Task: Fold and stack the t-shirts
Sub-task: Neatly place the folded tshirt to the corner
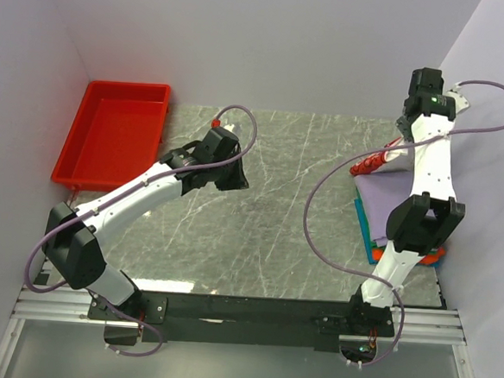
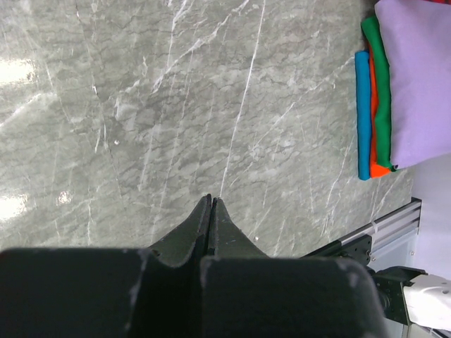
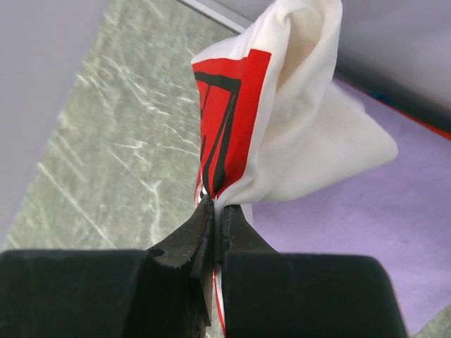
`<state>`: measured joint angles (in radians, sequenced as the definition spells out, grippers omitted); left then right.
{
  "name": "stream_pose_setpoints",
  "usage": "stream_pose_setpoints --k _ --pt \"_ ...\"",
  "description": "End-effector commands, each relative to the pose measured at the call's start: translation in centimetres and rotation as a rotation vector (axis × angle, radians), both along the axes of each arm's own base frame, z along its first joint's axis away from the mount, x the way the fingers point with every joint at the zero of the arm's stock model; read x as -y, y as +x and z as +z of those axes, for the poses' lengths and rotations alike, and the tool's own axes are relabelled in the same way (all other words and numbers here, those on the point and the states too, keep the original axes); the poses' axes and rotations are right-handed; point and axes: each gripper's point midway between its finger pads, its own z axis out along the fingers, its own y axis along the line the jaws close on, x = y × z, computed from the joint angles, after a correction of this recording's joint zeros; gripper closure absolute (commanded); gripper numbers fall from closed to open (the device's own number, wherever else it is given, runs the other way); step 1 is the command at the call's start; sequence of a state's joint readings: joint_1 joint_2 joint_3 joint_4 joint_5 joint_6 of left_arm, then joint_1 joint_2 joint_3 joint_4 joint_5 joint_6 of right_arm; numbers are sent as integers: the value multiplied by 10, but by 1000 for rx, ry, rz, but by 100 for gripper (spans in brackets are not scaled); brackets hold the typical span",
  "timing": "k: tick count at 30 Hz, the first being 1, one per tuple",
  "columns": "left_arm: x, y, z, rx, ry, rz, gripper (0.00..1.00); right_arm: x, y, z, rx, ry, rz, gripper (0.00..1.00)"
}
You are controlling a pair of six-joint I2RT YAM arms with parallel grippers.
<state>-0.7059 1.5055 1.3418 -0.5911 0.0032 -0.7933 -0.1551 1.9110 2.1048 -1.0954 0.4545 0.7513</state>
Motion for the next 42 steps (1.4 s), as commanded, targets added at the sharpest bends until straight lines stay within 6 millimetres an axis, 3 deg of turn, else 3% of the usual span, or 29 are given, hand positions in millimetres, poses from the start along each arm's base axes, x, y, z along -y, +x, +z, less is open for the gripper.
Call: stream_pose_setpoints --k 1,9,18,21,22,24,25,27,28,29,30,31,33,34,36,37,38,42 --pt "3 6 14 37 -11 -13 100 9 -5 77 211 -64 -17 100" --pt "2 5 15 42 -12 -12 100 10 -13 99 264 -67 -15 100" --pt "5 5 15 41 -21 -19 100 5 -35 105 276 -52 -10 100" --pt "5 4 16 40 -29 -22 100 2 -47 97 259 -41 -10 100" --pt "6 3 14 39 -31 -26 99 2 -53 85 227 -36 -17 100" --pt "7 3 14 38 -34 -29 100 2 -66 85 234 -38 -26 100" --pt "7 2 13 36 -38 -34 99 5 -74 69 195 -29 -37 100" --pt "9 1 11 30 -43 -45 99 3 -87 68 212 -15 -31 100" --pt "11 -1 12 31 -49 -53 99 3 -95 51 170 -4 -34 100" --pt "13 -2 9 28 -48 -62 100 6 -109 52 172 -7 -53 98" --pt "13 -2 10 31 -50 -66 100 9 -118 46 159 -14 -67 93" --pt "15 -3 8 29 -48 -74 100 11 -131 27 113 -8 -91 75" --pt "20 -5 5 26 -57 -95 100 12 -153 27 147 -13 -113 47" --pt "23 -6 5 23 -60 -106 100 8 -160 8 124 0 -109 22" --pt "26 -7 1 15 -56 -120 99 -10 -171 8 192 45 -49 18" --pt "27 -7 2 17 -58 -123 100 -17 -176 -12 176 68 -24 18" --pt "27 -7 2 16 -55 -123 99 -20 -176 -2 244 61 -7 17" --pt "25 -5 11 43 -58 -108 100 -34 -173 -6 247 83 75 15"
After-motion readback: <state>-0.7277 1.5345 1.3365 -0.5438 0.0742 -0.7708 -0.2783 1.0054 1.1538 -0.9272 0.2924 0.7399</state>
